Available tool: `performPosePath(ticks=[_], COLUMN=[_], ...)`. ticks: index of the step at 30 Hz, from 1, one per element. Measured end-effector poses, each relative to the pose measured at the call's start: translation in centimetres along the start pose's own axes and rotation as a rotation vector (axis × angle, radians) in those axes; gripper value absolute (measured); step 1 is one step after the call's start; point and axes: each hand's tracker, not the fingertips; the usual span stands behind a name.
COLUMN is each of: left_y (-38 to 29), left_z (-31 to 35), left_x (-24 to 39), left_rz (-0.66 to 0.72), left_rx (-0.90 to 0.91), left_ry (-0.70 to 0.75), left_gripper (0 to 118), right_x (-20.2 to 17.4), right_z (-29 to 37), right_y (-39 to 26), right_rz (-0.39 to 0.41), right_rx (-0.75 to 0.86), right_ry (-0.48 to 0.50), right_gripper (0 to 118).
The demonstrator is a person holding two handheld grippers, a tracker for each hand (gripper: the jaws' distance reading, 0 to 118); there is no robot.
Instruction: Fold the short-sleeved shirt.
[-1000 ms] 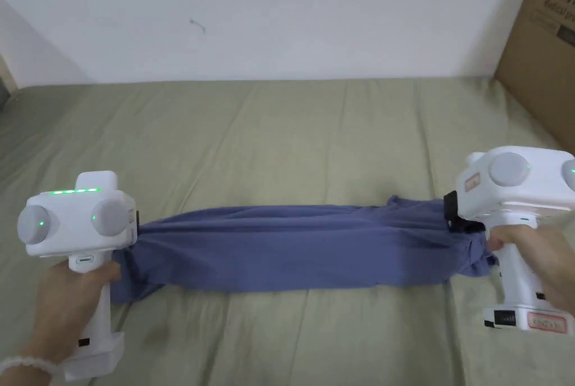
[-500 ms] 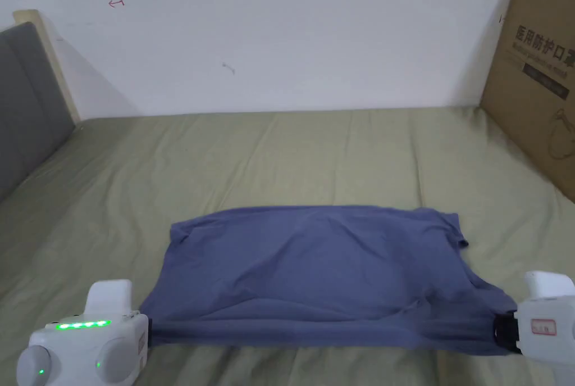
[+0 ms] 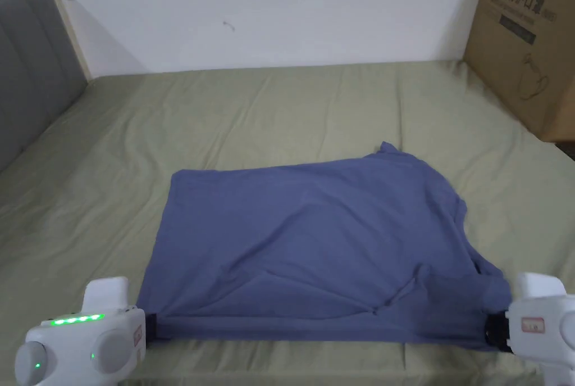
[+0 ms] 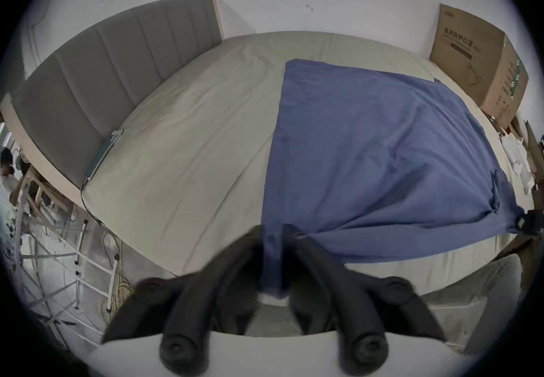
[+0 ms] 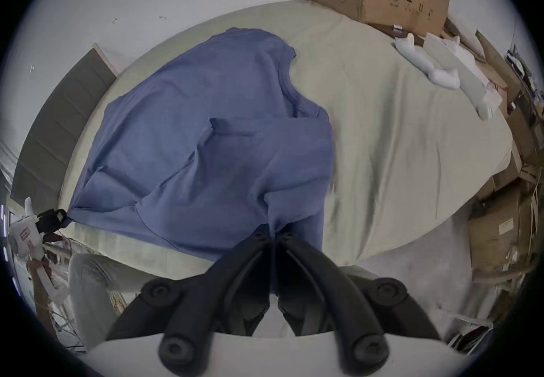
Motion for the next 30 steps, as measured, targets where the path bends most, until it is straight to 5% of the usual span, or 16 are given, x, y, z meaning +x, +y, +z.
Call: performPosePath(ticks=[3, 6, 7, 8, 9, 10, 12, 16, 17, 19, 20, 21, 24, 25, 27, 30], left_y=[0.6, 0.8, 0.7, 0.5, 0.4, 0.0, -1.0, -1.6, -1.4, -0.9, -0.8, -0.9, -0.7, -0.8, -0.9, -0.1], left_z=[1.1, 2.9, 3.8, 4.4, 4.7, 4.7, 5.1, 3.0, 2.5, 1.3, 0.3, -0.3, -3.2, -3.8, -3.3, -1.7], left_x=[-0.7, -1.2, -0.9, -1.0, -1.1, -1.0, -0.8, -2.1, -2.1, -1.8, -1.7, -1.6, -1.0, -1.0, -0.8, -0.5], left_rz=[0.011, 0.011, 0.002, -0.010, -0.014, -0.023, -0.030, -0.033, -0.033, -0.033, -0.024, -0.012, 0.021, 0.050, 0.024, -0.008], left_rx=[0.026, 0.057, 0.061, 0.066, 0.061, 0.045, 0.048, 0.022, 0.010, -0.058, -0.081, -0.098, -0.223, -0.259, -0.224, -0.186], left_ry=[-0.040, -0.085, -0.111, -0.147, -0.161, -0.155, -0.142, -0.143, -0.150, -0.148, -0.163, -0.172, -0.189, -0.213, -0.191, -0.199], left_gripper=[102, 93, 75, 41, 0, 0, 0, 0, 7, 86, 112, 118, 103, 80, 61, 8], right_x=[-0.9, -1.1, -1.3, -1.3, -1.4, -1.5, -1.4, -0.5, -0.3, -0.4, -0.1, 0.1, 0.4, 0.6, 0.5, 0.4], right_z=[0.8, 2.2, 2.7, 3.3, 3.9, 4.2, 4.4, 3.9, 3.8, 3.2, 3.1, 2.9, 2.2, 2.1, 1.9, 1.6], right_y=[0.9, 1.6, 1.8, 1.7, 1.6, 1.4, 0.9, 0.8, 0.9, 0.7, 0.8, 0.9, 0.3, 0.2, -0.6, -1.5], right_rz=[0.046, 0.032, 0.020, 0.019, 0.018, 0.023, 0.021, -0.008, -0.003, 0.005, 0.004, -0.001, -0.049, -0.051, -0.041, 0.006], right_rx=[0.032, 0.084, 0.102, 0.126, 0.139, 0.147, 0.190, 0.128, 0.121, 0.112, 0.106, 0.099, 0.064, 0.061, 0.047, -0.002], right_ry=[-0.023, -0.009, 0.008, 0.043, 0.055, 0.056, -0.003, 0.038, 0.030, 0.009, 0.006, 0.009, 0.041, 0.037, 0.022, 0.029], right_gripper=[90, 93, 90, 75, 28, 0, 0, 0, 0, 0, 0, 0, 0, 0, 0, 0])
